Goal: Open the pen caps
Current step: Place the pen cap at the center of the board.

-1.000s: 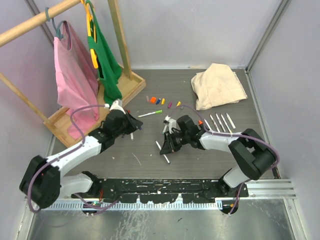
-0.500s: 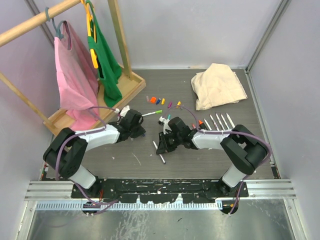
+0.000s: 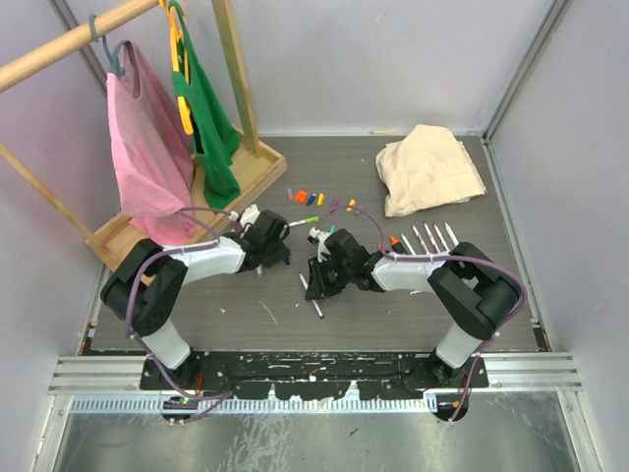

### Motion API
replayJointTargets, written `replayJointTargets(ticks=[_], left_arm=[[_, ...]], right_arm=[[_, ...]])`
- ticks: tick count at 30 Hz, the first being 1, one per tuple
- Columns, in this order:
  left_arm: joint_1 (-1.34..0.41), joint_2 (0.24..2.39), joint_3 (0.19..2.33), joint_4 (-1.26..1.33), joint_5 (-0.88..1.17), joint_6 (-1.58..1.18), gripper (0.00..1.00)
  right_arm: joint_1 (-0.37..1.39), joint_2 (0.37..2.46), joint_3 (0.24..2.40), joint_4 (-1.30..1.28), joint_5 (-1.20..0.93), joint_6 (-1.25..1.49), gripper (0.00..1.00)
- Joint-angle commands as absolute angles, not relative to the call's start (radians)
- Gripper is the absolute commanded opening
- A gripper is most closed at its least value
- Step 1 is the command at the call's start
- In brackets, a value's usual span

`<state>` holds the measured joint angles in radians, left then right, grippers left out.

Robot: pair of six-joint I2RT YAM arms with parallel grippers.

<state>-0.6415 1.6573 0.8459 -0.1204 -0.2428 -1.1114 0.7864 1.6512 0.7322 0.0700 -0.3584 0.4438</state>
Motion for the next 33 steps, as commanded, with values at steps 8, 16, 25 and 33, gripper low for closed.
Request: replayJointTargets(ticks=[8,16,25,33], left_arm=[[-0.644,1.687,0.862,-0.206,-0.274,-1.107,0.32],[-0.644,1.580,0.855,-0.219,-0.270,-1.066,0.34],[-0.643,1.394,0.771,-0.069,-0.244,-0.894,0.47],[-0.638,1.389,0.663,0.407,0.079,-0.701,0.77]], right_arm=[[0.792,1.685,0.765,0.015,-0.278,0.390,0.32],[0.788,1.653,0.808,-0.006,-0.359,0.348,0.42],[0.651,1.502,0.857,-0.054,-0.508,0.246,0.47],[0.386,1.379,0.979,-0.335,-0.837,-0.131,0.47]])
